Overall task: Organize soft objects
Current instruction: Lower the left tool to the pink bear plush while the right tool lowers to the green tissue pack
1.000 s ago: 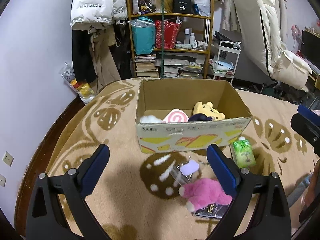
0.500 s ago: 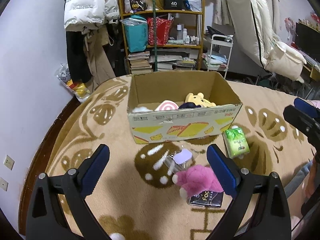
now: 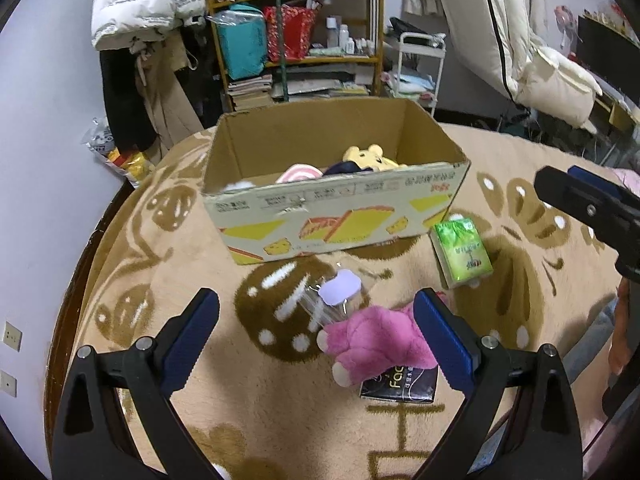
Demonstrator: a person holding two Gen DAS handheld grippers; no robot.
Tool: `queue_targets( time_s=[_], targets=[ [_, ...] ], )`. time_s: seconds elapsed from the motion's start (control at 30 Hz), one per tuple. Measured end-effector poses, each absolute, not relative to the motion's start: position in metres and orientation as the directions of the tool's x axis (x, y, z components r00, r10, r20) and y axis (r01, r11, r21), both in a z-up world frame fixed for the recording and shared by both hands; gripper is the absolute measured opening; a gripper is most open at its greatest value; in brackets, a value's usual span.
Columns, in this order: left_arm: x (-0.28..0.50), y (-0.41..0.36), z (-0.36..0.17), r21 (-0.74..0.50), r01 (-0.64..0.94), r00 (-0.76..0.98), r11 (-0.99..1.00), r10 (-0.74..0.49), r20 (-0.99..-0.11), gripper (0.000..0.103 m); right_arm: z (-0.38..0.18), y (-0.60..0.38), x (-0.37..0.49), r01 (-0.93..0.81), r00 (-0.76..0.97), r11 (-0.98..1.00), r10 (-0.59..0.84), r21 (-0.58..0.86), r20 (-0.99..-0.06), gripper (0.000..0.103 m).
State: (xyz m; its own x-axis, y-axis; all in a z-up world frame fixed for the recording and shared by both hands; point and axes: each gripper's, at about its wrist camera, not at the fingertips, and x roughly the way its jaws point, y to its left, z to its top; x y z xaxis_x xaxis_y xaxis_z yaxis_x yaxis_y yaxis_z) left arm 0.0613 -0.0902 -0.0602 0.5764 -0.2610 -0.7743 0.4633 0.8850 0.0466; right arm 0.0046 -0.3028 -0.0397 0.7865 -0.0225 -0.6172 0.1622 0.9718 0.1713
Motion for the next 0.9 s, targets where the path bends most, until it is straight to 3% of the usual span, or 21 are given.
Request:
queue_targets(
  time_s=[0.9],
  targets=[
    [0.081, -0.121, -0.124, 0.052, 0.534, 0.386, 0.844, -0.189, -0.903, 0.097, -0.125, -0.33, 0.059, 0.293, 0.509, 0.934, 0.028, 0.203, -0.86, 0.103]
  ],
)
